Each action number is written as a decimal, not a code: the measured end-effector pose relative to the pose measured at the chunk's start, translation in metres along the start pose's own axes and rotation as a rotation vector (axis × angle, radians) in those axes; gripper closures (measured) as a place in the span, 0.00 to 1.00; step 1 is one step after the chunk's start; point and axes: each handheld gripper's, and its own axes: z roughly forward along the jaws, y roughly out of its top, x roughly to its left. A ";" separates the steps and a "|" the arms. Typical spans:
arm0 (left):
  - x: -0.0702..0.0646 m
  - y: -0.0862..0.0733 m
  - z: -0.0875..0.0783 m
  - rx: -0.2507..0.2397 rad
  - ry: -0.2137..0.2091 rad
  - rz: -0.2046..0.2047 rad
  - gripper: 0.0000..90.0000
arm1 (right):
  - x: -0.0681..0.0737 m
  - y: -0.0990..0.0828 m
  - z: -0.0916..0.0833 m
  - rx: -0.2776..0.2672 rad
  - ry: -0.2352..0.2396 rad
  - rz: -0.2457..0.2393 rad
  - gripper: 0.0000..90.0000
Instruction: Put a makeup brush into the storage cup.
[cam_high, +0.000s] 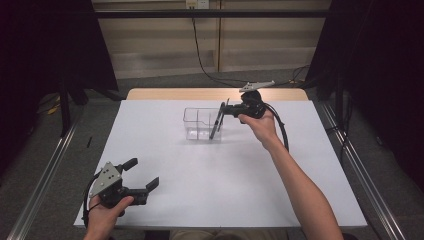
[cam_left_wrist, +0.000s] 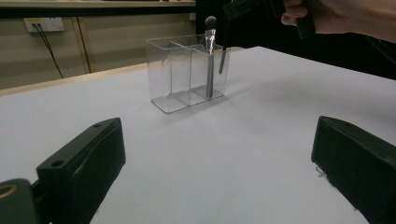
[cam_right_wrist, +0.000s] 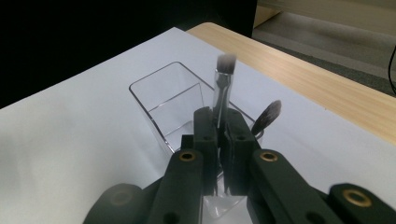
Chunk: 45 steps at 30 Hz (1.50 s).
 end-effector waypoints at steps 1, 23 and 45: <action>0.000 0.000 0.000 0.001 -0.002 0.002 0.03 | 0.000 -0.001 0.000 -0.002 -0.001 0.002 0.95; 0.001 0.000 0.000 0.000 0.006 0.005 0.03 | -0.002 -0.016 -0.001 -0.040 -0.010 0.032 0.83; 0.004 0.002 0.004 -0.007 0.007 -0.004 0.03 | 0.004 -0.024 -0.006 -0.116 -0.060 0.016 0.17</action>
